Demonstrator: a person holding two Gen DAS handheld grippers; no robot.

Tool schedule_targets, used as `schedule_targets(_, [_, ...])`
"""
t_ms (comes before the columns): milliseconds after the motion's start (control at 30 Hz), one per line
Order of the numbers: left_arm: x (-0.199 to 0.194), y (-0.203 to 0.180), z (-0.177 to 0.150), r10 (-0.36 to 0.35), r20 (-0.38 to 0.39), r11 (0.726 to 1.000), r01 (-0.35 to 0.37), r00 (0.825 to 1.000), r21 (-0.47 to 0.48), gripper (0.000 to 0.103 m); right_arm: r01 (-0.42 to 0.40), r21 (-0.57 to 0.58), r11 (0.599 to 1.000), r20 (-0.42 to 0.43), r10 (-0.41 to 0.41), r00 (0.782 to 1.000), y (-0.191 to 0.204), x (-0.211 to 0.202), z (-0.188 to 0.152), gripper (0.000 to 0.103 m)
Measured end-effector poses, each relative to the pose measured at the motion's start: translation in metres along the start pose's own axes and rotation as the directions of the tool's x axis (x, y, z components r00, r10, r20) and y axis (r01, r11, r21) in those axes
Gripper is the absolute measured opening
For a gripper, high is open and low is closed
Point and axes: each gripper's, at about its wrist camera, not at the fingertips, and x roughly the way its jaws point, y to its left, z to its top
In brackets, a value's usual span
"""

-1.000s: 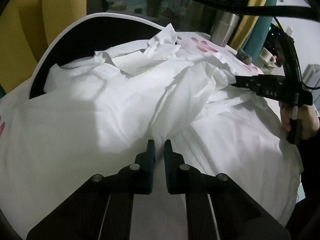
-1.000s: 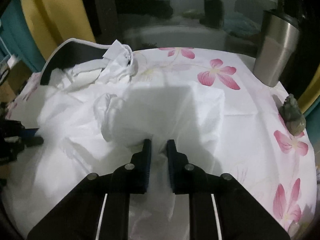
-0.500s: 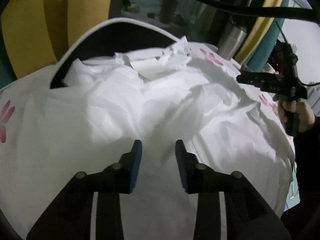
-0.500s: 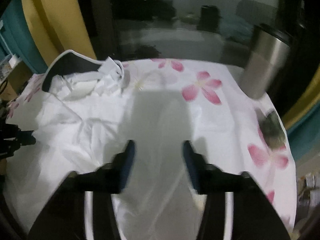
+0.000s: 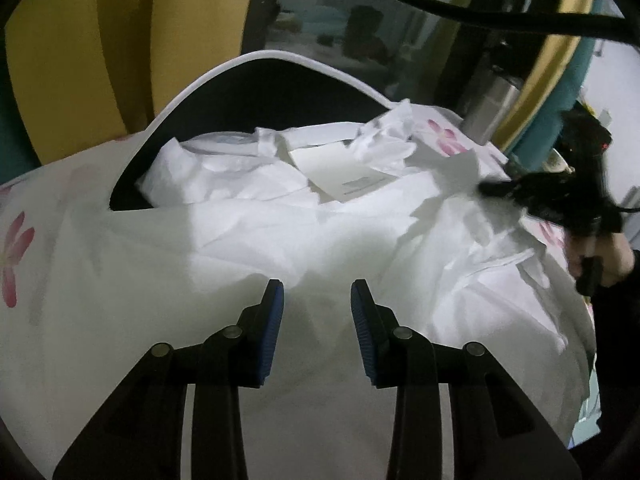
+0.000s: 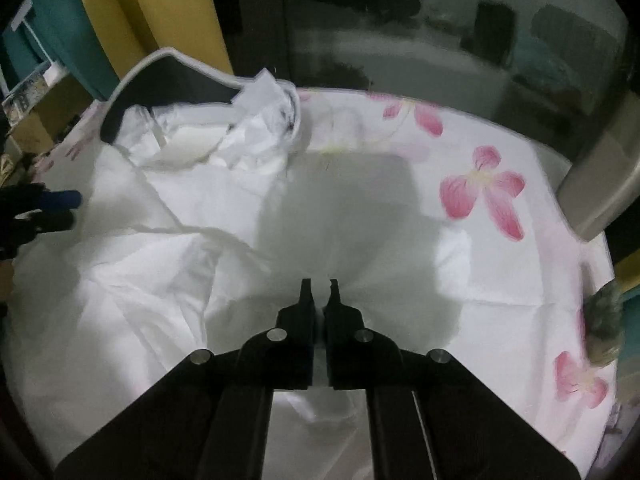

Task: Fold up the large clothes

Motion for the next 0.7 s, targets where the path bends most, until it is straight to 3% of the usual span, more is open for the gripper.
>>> schedule_targets(100, [-0.002, 0.0, 0.008, 0.002, 0.022, 1.0, -0.002, 1.0, -0.005, 0.037, 0.062, -0.033, 0.998, 0.096, -0.058, 0.994, 0.001, -0.024, 0.016, 0.004])
schedule_targets(233, [-0.001, -0.003, 0.019, -0.002, 0.046, 1.0, 0.002, 0.999, -0.004, 0.037, 0.162, -0.084, 0.983, 0.222, -0.14, 0.965, 0.006, -0.048, 0.039, 0.005])
schedule_targets(333, [0.008, -0.01, 0.018, -0.03, 0.018, 1.0, 0.03, 0.999, -0.002, 0.037, 0.136, -0.058, 0.989, 0.195, -0.123, 0.973, -0.002, -0.041, 0.04, 0.005])
schedule_targets(567, [0.027, -0.025, -0.01, -0.106, -0.099, 0.993, 0.11, 0.989, 0.034, 0.037, 0.05, 0.017, 0.999, 0.088, -0.052, 0.995, -0.001, -0.023, -0.009, 0.006])
schedule_targets(600, [0.024, -0.028, -0.014, -0.106, -0.086, 0.992, 0.111, 0.991, 0.053, 0.037, 0.035, 0.026, 0.999, 0.069, -0.036, 0.997, 0.0, -0.021, -0.017, 0.007])
schedule_targets(700, [0.02, -0.03, -0.022, -0.129, -0.108, 0.988, 0.137, 0.986, 0.075, 0.037, 0.018, 0.041, 0.999, 0.014, -0.019, 1.0, 0.008, -0.014, -0.037, 0.017])
